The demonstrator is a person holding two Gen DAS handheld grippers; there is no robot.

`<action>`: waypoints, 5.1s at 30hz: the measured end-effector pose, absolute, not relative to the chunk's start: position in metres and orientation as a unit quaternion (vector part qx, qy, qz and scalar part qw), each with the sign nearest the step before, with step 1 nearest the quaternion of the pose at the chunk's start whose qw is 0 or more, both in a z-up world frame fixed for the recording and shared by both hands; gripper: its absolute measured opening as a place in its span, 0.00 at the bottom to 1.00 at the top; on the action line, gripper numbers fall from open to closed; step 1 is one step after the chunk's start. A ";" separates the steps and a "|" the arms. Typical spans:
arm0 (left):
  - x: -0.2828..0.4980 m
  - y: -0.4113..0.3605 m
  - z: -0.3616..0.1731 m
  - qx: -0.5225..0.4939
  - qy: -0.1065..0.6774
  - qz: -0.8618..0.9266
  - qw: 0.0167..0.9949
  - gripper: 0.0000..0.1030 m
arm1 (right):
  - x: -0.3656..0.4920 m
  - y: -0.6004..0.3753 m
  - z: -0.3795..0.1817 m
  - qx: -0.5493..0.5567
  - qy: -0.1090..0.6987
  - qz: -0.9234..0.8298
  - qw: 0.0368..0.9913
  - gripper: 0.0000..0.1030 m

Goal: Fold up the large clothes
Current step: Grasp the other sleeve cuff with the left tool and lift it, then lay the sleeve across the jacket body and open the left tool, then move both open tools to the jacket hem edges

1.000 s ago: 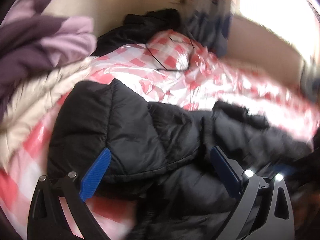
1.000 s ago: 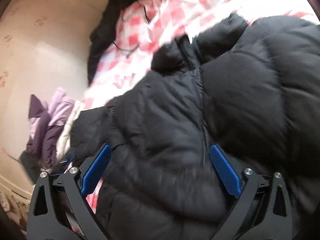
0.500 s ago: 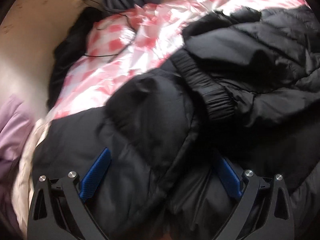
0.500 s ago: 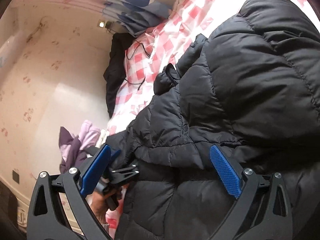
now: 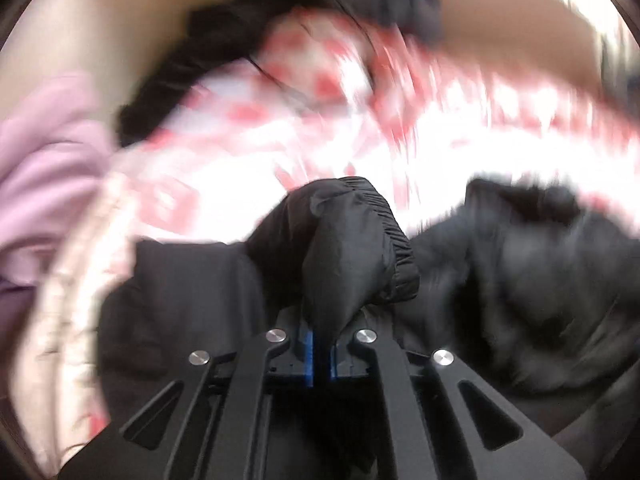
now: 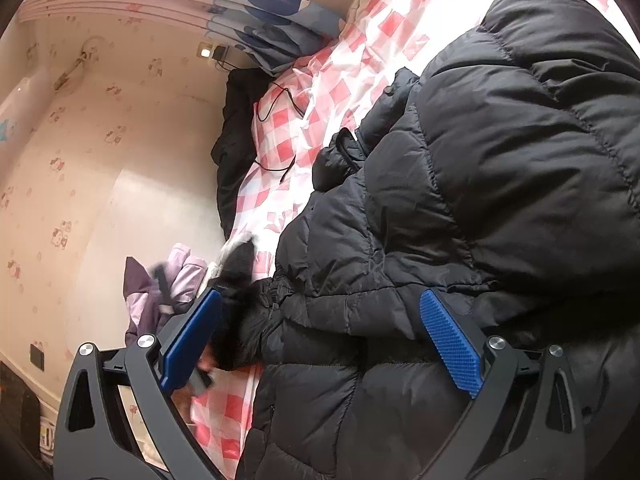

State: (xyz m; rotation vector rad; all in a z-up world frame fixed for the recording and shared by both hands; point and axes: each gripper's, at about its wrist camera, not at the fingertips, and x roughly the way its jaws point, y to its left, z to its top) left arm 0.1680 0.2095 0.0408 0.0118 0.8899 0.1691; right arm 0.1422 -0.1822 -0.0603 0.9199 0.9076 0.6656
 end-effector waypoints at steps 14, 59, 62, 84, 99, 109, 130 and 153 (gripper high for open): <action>0.080 0.315 0.225 -0.276 0.178 -0.056 0.943 0.05 | 0.145 -0.143 -0.076 0.311 0.497 0.277 0.761 0.94; 0.098 -0.077 0.016 0.013 0.384 -0.275 0.881 0.86 | 0.157 -0.279 -0.079 0.514 0.364 0.253 0.734 0.50; 0.093 -0.034 0.033 0.008 0.353 -0.218 0.910 0.92 | 0.153 -0.282 -0.074 0.507 0.341 0.256 0.749 0.18; 0.130 0.111 -0.027 -0.141 0.387 -0.015 0.911 0.93 | 0.117 -0.303 -0.028 0.267 0.348 0.019 0.898 0.40; 0.141 0.091 -0.064 -0.075 0.441 -0.012 0.894 0.93 | 0.158 -0.241 -0.077 0.160 0.431 0.062 0.886 0.69; 0.127 0.077 -0.037 -0.014 0.373 0.023 0.928 0.93 | 0.165 -0.222 -0.045 0.099 0.338 0.062 0.934 0.81; 0.125 0.054 -0.054 0.031 0.375 0.012 0.926 0.93 | 0.219 -0.225 -0.095 0.095 0.419 0.053 0.901 0.82; -0.113 0.183 -0.016 -0.120 0.479 -0.074 0.866 0.93 | -0.117 -0.390 -0.086 0.331 0.511 0.155 0.778 0.93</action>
